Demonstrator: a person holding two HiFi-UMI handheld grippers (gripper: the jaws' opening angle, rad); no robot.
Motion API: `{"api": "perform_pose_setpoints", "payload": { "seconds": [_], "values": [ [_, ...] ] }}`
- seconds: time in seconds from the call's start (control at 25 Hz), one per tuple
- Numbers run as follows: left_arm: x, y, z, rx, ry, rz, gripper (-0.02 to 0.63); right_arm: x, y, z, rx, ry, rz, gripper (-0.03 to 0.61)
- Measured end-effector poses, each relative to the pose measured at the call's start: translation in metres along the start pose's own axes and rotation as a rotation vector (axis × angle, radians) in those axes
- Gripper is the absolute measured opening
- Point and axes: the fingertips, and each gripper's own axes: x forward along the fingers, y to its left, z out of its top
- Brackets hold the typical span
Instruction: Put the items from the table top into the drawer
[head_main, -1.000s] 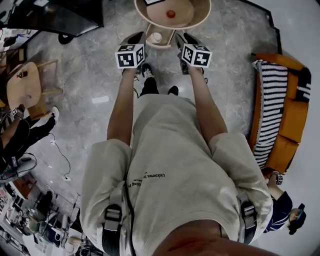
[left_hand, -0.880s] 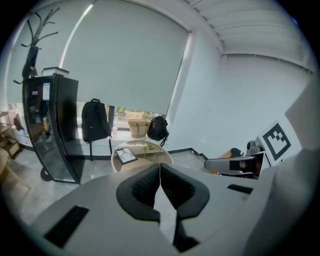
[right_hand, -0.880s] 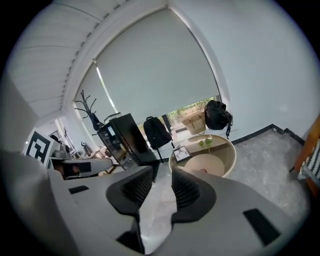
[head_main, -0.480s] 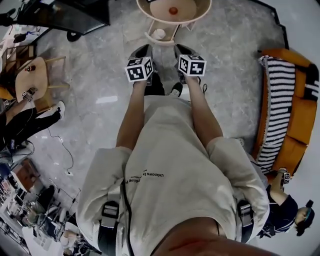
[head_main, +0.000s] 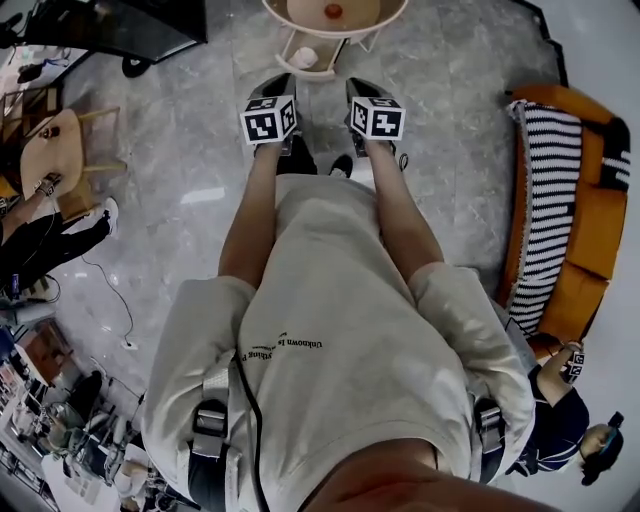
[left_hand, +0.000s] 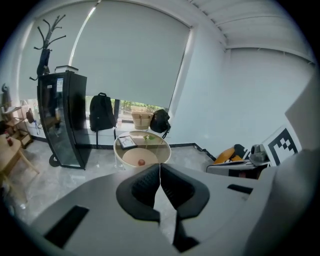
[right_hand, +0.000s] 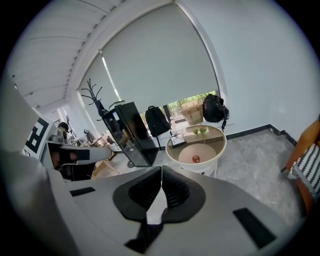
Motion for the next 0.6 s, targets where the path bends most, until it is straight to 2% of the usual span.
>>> {"api": "perform_pose_setpoints", "payload": {
  "seconds": [0.32,0.6],
  "values": [
    [0.004,-0.011,0.000,0.021,-0.006,0.008,0.021,-0.006,0.001,0.007,-0.018,-0.040,0.029,0.035],
    [-0.001,-0.010,-0.004,0.021,-0.005,0.006,0.021,-0.010,0.002,0.005,-0.014,-0.044,0.021,0.035]
  ]
}}
